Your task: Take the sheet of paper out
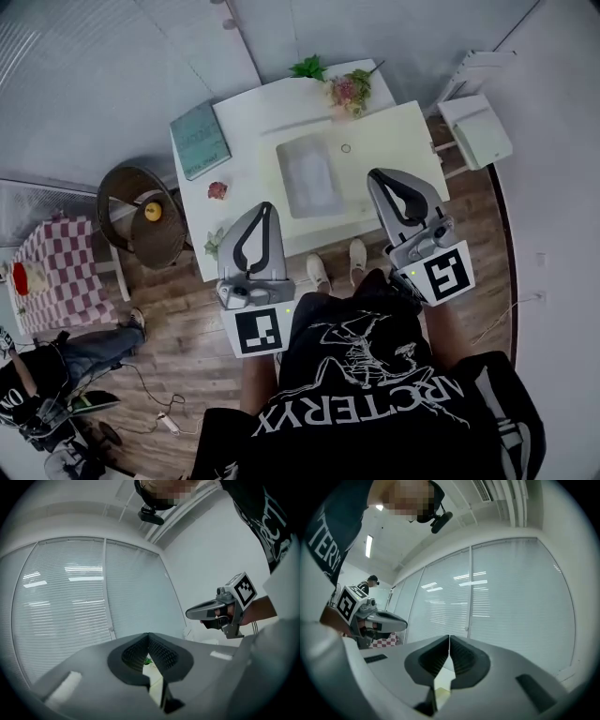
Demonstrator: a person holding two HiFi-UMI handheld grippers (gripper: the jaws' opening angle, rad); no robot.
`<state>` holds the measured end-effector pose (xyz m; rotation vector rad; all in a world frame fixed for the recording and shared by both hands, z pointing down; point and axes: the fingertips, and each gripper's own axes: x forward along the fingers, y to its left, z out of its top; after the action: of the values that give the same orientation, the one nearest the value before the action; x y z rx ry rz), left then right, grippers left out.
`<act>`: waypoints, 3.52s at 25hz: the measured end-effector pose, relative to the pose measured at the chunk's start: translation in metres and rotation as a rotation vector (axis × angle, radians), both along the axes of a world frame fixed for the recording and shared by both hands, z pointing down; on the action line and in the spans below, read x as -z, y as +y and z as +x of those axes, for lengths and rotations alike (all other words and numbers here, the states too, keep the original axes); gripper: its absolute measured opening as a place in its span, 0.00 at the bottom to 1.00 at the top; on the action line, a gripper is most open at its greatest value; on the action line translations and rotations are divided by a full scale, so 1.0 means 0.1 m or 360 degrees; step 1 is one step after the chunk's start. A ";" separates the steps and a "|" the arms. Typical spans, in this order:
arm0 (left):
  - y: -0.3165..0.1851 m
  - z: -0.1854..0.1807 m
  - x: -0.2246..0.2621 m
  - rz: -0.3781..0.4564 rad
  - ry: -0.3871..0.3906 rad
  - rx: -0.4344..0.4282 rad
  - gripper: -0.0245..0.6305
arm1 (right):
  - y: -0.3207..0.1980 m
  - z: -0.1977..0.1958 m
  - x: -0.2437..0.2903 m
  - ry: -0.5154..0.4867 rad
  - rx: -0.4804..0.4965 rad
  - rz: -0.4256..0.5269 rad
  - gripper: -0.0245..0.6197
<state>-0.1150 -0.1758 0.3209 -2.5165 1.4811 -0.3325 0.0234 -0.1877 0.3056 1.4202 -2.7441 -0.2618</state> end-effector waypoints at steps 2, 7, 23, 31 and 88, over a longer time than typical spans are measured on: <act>-0.01 0.02 0.00 -0.0004 0.0022 0.0054 0.06 | -0.06 0.02 -0.02 -0.0001 0.0040 -0.0010 0.06; -0.04 0.13 0.02 -0.0001 0.0001 0.0131 0.06 | -0.18 0.10 -0.11 0.0001 0.0153 -0.0071 0.06; -0.12 0.05 -0.05 -0.0031 -0.0005 0.0234 0.06 | -0.96 0.37 -1.57 -0.0958 0.0244 -0.1064 0.73; 0.00 -0.24 -0.15 -0.0120 -0.0053 0.0393 0.06 | -1.15 0.18 -3.17 -0.1617 0.0345 -0.2073 0.78; -0.46 0.02 -0.06 -0.0020 0.0096 0.0212 0.05 | -0.44 0.29 -0.23 0.0007 -0.0008 -0.0014 0.08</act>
<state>-0.1133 -0.2217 0.3272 -2.4640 1.6790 -0.2900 0.0527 -0.2315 0.3290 1.4220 -2.7344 -0.2517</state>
